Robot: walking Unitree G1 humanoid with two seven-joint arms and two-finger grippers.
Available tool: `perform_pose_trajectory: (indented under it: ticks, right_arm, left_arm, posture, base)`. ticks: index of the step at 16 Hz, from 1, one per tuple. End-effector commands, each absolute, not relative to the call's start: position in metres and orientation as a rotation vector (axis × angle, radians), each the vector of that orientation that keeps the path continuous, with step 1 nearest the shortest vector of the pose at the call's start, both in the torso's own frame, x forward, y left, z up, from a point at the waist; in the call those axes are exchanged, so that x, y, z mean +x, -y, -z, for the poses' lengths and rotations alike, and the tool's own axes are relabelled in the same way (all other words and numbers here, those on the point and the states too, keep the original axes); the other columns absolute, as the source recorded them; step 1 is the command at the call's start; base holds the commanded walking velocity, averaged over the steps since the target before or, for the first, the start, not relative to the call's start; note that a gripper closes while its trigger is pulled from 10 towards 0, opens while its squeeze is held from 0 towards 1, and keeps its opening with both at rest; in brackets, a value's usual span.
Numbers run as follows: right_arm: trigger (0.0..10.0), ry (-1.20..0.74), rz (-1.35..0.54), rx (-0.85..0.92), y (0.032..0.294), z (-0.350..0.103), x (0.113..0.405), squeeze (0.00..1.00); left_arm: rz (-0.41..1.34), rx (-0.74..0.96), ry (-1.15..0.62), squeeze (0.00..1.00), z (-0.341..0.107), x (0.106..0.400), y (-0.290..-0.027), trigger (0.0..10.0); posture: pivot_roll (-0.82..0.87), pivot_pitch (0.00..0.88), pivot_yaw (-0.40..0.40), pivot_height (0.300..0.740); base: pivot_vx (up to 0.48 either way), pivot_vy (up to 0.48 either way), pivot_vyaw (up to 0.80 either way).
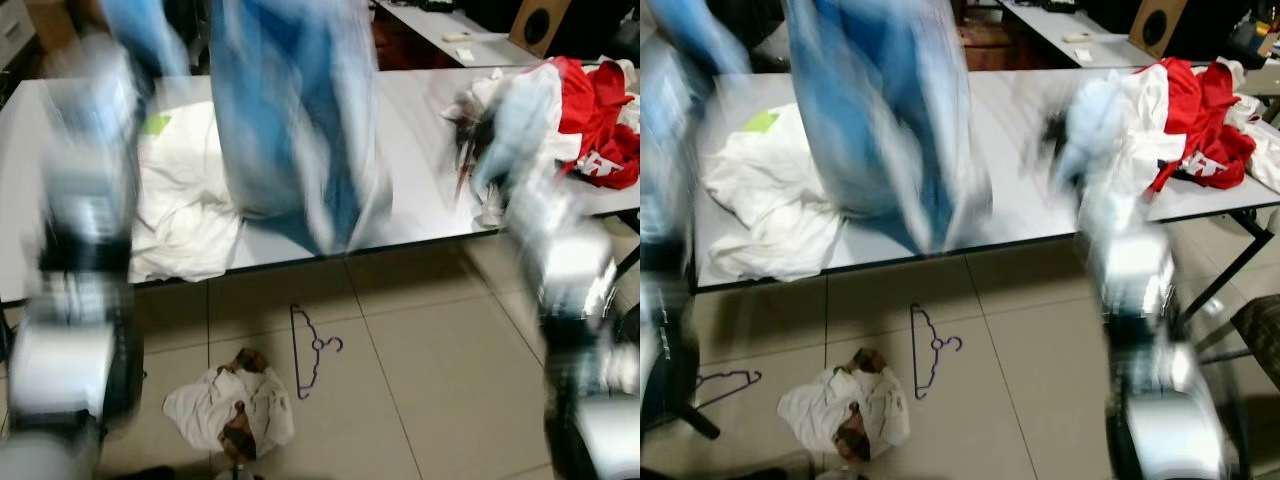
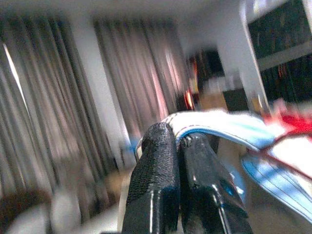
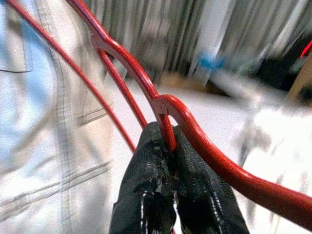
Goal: Hang hanger
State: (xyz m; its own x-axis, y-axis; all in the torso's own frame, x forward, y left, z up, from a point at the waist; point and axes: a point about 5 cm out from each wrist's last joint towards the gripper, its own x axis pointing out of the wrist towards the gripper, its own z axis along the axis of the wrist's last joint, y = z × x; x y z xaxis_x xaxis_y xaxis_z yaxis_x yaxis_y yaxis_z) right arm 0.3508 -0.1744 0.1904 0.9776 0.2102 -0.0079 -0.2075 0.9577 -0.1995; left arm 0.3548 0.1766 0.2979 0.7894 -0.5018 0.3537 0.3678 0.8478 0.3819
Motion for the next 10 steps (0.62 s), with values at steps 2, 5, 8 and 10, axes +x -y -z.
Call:
perform_pose_trajectory:
  ticks: [2,5,8,10]
  right_arm:
    - [10.0,-0.091,-0.265,-0.17,0.175,-0.162,0.321,0.0]
    - [10.0,-0.164,-0.445,-0.147,0.156,-0.15,0.291,0.0]
    - [10.0,-0.218,-0.582,-0.136,0.14,-0.147,0.265,0.0]
    - [10.0,-0.258,-0.644,-0.114,0.133,-0.146,0.252,0.0]
  left_arm:
    - [0.517,0.301,0.378,0.0,-0.269,0.341,-0.16,0.0]
    - [0.513,0.325,0.314,0.0,-0.26,0.345,-0.147,0.0]
    - [0.479,0.299,0.323,0.0,-0.272,0.353,-0.142,0.0]
    - [0.474,0.264,0.339,0.0,-0.283,0.358,-0.138,0.0]
  posture:
    - [-0.06,0.0,-0.045,0.74]
    - [-0.06,0.0,-0.043,0.74]
    - [-0.07,0.0,-0.031,0.74]
    - [-0.07,0.0,-0.026,0.74]
  base:
    - [0.0,0.0,0.0]
    - [0.0,0.0,0.0]
    - [0.0,0.0,0.0]
    - [0.0,0.0,0.0]
